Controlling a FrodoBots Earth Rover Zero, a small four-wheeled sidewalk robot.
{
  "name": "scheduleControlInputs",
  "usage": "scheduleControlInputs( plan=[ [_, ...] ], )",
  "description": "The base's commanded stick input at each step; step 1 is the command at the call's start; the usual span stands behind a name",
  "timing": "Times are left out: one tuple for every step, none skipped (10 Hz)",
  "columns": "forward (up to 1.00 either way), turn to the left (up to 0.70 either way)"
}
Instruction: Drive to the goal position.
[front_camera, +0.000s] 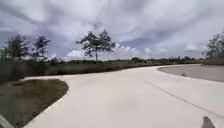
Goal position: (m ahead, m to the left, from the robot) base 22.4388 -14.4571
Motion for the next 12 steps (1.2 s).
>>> scheduleControlInputs(
  plan=[
    [0.85,0.00],
    [0.85,0.00],
    [0.85,0.00],
    [0.85,0.00],
    [0.85,0.00],
    [0.85,0.00],
    [0.85,0.00],
    [0.85,0.00],
    [0.85,0.00],
    [0.85,0.00],
    [0.85,0.00],
    [0.85,0.00]
  ],
)
